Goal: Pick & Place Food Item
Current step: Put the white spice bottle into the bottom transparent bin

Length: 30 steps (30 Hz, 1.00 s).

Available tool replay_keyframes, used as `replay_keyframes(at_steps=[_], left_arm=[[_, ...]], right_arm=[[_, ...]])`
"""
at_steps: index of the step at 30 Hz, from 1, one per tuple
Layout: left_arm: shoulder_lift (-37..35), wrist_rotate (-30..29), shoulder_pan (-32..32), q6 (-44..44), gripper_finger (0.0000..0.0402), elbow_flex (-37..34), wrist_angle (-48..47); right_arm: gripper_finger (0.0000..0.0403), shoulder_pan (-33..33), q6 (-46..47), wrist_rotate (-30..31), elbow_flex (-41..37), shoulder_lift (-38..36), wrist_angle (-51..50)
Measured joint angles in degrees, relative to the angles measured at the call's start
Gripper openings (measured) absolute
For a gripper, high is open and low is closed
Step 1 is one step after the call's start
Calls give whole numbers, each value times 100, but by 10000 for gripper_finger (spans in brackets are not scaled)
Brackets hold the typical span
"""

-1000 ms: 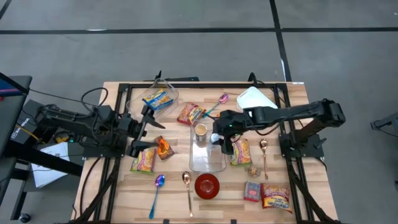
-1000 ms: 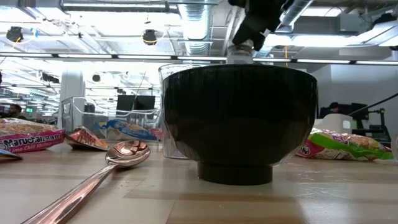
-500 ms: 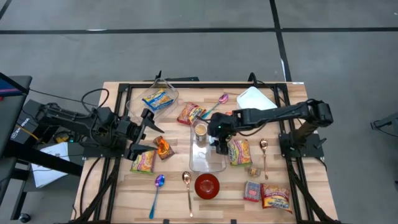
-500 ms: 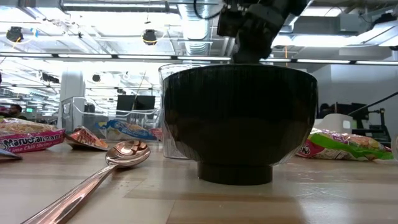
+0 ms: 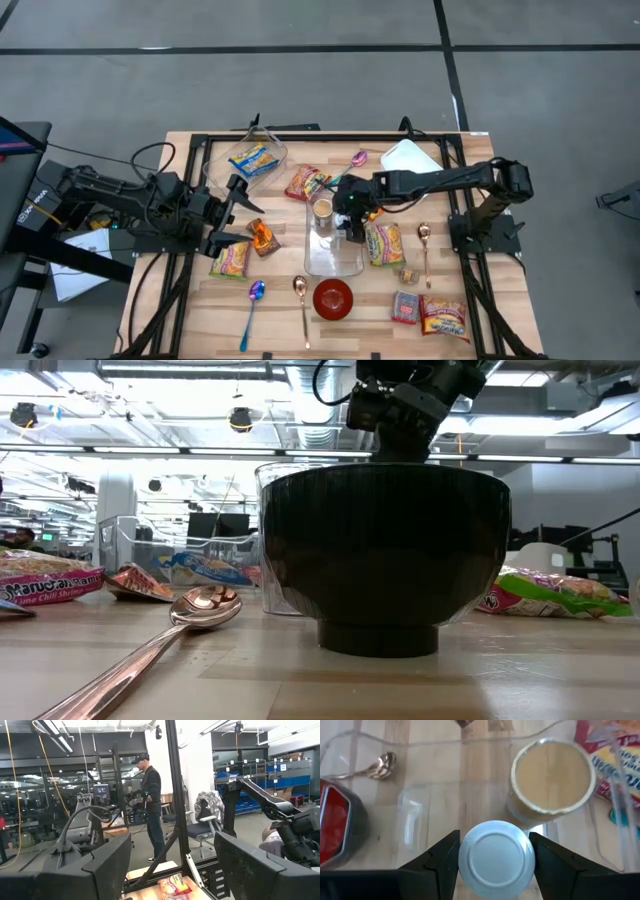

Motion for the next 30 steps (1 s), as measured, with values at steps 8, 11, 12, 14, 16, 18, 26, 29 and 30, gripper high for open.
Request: replay_keyframes(at_steps=[8, 11, 12, 14, 16, 18, 26, 29, 30], left_arm=[[0, 2, 0, -2, 280, 0, 2], [0, 2, 0, -2, 280, 0, 2], [0, 2, 0, -2, 280, 0, 2], [0, 2, 0, -2, 280, 0, 0], [0, 4, 0, -2, 280, 0, 2], [0, 4, 0, -2, 280, 0, 0], [0, 9, 0, -2, 280, 0, 0], [0, 26, 0, -4, 280, 0, 0], [0, 26, 0, -4, 280, 0, 0]], right_arm=[[199, -219, -48, 3, -360, -55, 304], [199, -285, -99, 3, -380, -55, 444], [199, -301, -131, 1, -377, -55, 508], [199, -337, -176, -5, -376, -55, 519], [199, -396, -213, -75, -376, -55, 507], [199, -456, -216, -183, -376, -55, 518], [199, -559, -284, -211, -376, -30, 547], [199, -560, -304, -213, -376, -22, 528], [199, -560, -306, -211, -376, -22, 546]])
